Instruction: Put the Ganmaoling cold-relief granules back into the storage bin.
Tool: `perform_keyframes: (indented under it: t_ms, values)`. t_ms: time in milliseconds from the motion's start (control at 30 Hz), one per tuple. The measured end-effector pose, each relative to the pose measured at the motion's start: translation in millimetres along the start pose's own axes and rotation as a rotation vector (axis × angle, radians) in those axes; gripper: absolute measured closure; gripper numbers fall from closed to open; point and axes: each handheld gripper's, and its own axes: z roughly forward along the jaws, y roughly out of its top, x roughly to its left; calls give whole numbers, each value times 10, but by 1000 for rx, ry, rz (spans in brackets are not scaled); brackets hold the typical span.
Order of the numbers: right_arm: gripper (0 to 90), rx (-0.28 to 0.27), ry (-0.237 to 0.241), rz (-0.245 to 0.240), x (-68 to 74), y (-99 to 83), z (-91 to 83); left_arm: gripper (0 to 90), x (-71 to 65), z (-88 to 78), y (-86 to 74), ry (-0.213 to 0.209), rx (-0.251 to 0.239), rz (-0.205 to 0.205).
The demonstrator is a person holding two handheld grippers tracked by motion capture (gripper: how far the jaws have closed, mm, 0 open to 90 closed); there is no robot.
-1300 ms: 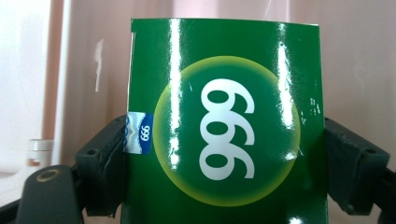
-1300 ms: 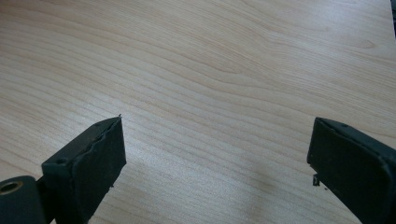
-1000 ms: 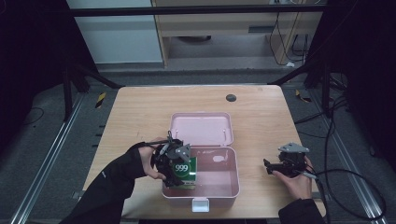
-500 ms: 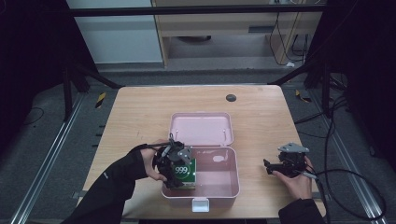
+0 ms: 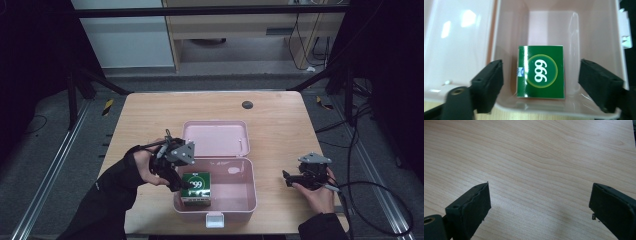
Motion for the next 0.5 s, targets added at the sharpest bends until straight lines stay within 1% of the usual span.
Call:
perform_keyframes:
  t_ms: [133,300,433,500]
  values:
    - [51,-7,-3,2,-4,1,-4,248,-12,-182,-124,31,-36,-24]
    - [58,-12,-5,10,-13,-6,-13,264,-33,-333,-334,66,-41,-57]
    - [59,-21,-5,14,-12,-7,-21,276,-65,-377,-530,88,-66,-99]
    - [59,-21,-5,13,-14,-8,-20,277,-72,-384,-623,95,-66,-114]
